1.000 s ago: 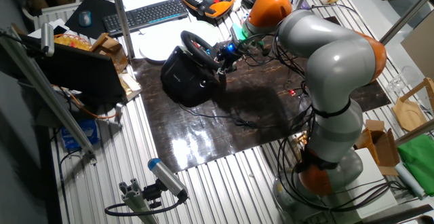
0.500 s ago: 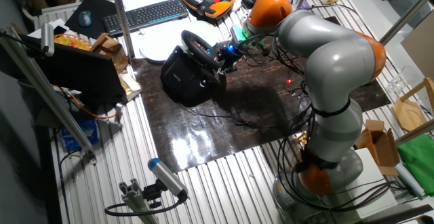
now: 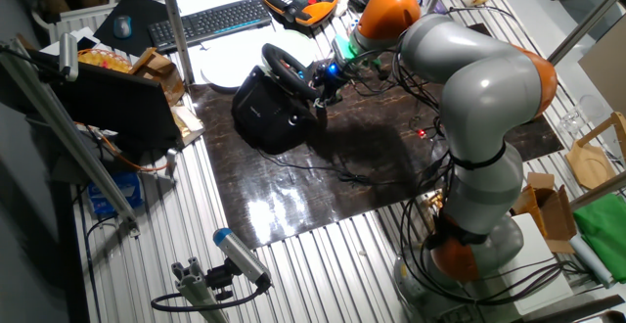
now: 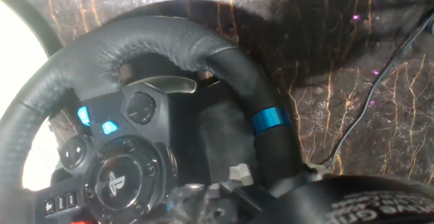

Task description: Rotate the steering wheel 90 degrees counterclockwise

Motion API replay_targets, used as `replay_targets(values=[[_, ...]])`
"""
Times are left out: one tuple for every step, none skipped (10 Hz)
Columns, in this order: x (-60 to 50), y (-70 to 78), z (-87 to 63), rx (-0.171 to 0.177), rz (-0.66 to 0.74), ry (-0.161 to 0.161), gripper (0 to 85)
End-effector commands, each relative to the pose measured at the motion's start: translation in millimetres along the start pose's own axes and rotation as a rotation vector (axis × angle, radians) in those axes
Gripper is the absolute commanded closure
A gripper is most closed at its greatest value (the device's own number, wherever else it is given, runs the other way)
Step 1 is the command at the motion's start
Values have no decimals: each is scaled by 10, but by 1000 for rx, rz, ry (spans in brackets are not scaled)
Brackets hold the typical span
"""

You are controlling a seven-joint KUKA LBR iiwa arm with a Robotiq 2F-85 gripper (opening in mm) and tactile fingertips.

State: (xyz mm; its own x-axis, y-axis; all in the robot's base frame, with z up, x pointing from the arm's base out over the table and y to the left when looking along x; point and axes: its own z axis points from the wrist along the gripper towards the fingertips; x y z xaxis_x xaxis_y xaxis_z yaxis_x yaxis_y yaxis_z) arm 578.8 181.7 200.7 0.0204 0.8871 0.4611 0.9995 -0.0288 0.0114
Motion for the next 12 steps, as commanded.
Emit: replay_targets(values=[[-1,6,-14,0,1,-3,120],[-7,23,-43,-2,3,-14,83],[-17,42,-81,-2,2,-25,50],[-29,62,-134,-1,2,-35,37],[-43,67,-197,-1,-6,-51,30],[-65,64,-287,0,-25,-78,27],[-81,56,-380,2,-55,-115,40],[-95,43,-476,4,-88,-153,100],[-100,23,-566,6,-117,-180,177],[-115,6,-652,8,-147,-193,247],[-138,4,-716,12,-179,-212,310],[-156,9,-772,17,-220,-236,387]])
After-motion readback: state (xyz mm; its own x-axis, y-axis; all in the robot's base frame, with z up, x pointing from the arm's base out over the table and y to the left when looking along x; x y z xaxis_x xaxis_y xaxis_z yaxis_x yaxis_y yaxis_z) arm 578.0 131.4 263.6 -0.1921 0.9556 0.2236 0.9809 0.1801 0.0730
